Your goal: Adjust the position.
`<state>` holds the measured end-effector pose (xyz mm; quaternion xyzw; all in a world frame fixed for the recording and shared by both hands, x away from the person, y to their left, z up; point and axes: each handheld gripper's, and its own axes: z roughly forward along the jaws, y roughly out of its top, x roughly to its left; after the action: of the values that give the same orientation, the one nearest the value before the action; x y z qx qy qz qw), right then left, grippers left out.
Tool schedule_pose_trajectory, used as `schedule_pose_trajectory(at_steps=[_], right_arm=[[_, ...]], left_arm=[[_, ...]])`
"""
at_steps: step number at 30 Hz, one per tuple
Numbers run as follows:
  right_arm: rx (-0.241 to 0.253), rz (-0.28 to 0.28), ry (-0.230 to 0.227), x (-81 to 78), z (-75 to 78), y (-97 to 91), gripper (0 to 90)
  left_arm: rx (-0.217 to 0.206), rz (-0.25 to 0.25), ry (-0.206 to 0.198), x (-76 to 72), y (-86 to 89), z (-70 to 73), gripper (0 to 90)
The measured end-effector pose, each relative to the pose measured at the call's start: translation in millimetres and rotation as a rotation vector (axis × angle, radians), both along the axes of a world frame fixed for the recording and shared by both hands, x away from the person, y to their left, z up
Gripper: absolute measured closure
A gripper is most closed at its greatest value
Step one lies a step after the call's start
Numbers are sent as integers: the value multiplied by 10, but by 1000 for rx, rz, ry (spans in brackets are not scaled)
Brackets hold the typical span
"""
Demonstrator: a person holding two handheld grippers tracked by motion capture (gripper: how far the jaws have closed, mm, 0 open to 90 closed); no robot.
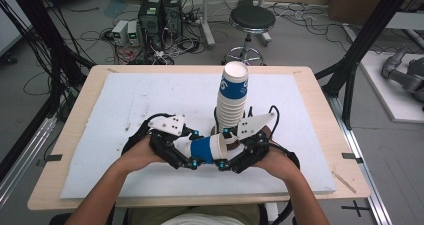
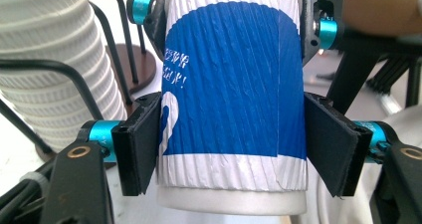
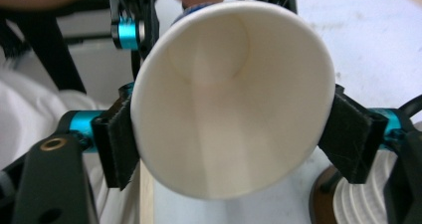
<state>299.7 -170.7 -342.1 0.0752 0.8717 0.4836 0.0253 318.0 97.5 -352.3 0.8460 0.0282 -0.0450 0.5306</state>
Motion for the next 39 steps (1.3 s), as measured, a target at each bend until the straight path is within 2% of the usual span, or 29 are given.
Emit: schedule_pose_trajectory(at_steps=[3,5,7,8,12,14,18,20,22,24,25,32,36,39], right_arm=[[80,-31,18,11,37,-52,187],[127,-48,12,28,61,-92,187],[151,-59,8,28,73,-114,187],[154,-59,2,25,75,-116,187],[148,-58,3,24,72,-104,190],[137,-54,-11,33,69,-97,214],[98,-54,16,34,73,-96,238],[76,-52,17,32,78,-92,238],[53,-56,0,36,86,-86,239],[11,-65,-11,33,96,-70,239],[-5,-65,-14,30,96,-57,238],[-82,-43,-15,-2,70,47,238],[-128,-39,-19,-15,65,78,239],[-143,-32,-18,-20,65,85,241]], left_arm=[[-75,19,43,39,53,-35,290],[-117,29,60,61,82,-58,290],[-154,31,63,67,93,-79,290],[-154,25,51,74,97,-84,290],[-164,25,56,64,85,-100,288],[-150,23,50,65,84,-104,290],[-124,34,38,50,66,-114,294],[-81,52,2,17,45,-96,281],[-9,79,-29,-18,4,-72,214],[40,73,-64,-46,-34,-55,208],[49,71,-71,-51,-47,-55,208],[139,61,-83,-69,-141,-129,240],[161,44,-81,-70,-167,-154,270],[167,36,-75,-72,-182,-166,274]])
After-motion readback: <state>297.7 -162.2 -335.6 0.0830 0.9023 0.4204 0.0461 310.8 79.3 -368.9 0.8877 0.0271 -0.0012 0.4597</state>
